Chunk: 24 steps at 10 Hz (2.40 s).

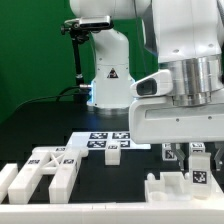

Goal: Assemble chair

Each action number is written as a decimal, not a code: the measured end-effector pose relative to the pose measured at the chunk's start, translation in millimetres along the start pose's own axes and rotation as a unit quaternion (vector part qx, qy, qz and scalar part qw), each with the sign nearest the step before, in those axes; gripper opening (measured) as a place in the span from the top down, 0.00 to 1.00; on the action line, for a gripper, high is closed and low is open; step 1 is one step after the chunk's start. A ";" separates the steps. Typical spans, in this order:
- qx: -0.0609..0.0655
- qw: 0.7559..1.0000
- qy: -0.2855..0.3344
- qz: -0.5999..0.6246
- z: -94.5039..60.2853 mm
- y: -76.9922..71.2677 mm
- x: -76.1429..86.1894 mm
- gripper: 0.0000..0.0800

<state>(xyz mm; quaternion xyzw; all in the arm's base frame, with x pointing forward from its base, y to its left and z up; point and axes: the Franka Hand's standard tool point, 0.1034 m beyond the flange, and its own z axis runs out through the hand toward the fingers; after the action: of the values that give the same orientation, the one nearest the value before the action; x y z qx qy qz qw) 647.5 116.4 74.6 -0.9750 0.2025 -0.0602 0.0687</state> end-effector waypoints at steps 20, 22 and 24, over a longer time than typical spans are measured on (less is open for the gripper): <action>-0.027 0.989 0.029 -0.141 5.3 -2.3 -8.4 0.24; -0.025 0.994 0.029 -0.099 5.6 -2.4 -8.8 0.46; -0.023 0.999 0.030 -0.039 5.9 -2.0 -8.8 0.64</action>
Offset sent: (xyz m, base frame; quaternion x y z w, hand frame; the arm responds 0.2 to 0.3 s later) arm 0.0038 0.0237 -0.0025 0.0044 0.0313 0.5775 0.8158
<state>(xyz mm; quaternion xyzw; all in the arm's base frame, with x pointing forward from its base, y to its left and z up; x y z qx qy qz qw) 641.1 122.4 68.3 -0.9812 0.1677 -0.0877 0.0372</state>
